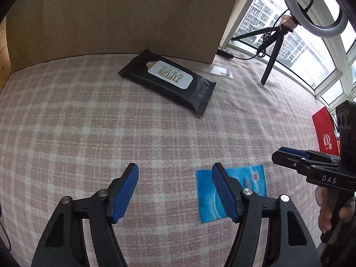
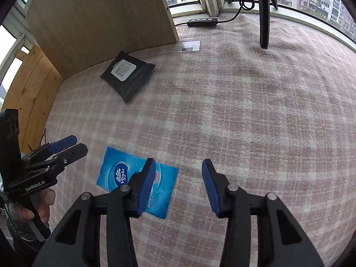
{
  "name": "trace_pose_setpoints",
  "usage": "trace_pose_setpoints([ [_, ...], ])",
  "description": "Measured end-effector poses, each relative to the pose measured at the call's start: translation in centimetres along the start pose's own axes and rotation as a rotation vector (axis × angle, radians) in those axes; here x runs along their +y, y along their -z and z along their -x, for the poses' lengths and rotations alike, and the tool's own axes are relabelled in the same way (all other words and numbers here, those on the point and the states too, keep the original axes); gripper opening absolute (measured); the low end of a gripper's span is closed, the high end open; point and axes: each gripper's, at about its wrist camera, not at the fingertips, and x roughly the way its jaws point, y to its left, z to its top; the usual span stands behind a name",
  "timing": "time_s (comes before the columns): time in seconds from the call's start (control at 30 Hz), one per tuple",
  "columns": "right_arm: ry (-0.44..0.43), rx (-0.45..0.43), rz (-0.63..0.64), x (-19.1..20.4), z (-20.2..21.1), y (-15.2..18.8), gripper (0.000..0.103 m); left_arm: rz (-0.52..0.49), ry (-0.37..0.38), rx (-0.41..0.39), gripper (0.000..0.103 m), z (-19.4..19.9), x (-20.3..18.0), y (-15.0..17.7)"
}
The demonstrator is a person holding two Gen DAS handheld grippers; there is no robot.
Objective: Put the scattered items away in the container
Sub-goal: 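Grasp the black wet-wipe pack with the right tool and lift it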
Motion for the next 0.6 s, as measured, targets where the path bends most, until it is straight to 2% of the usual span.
trace_pose_setpoints([
  [0.13,-0.025,-0.054,0.051,1.5,-0.9,-4.1,0.043,0.058,0.012,-0.028,0.065,-0.9,0.8,-3.2],
  [0.23,-0.038,-0.084,0.093,2.4,-1.9,-7.2,0.046,0.085,-0.007,-0.055,0.065,-1.7,1.7,-5.7],
  [0.37,-0.055,-0.08,0.117,2.6,-3.5,-10.1,0.047,0.135,-0.029,-0.086,0.065,-2.3,4.4,-8.8],
  [0.47,-0.08,-0.06,0.097,2.2,-5.0,-11.1,0.048,0.168,-0.036,-0.094,0.065,-3.0,6.8,-10.5],
  [0.6,-0.18,-0.009,-0.012,0.6,-6.8,-11.5,0.048,0.215,-0.009,-0.082,0.065,-4.5,9.2,-11.8],
])
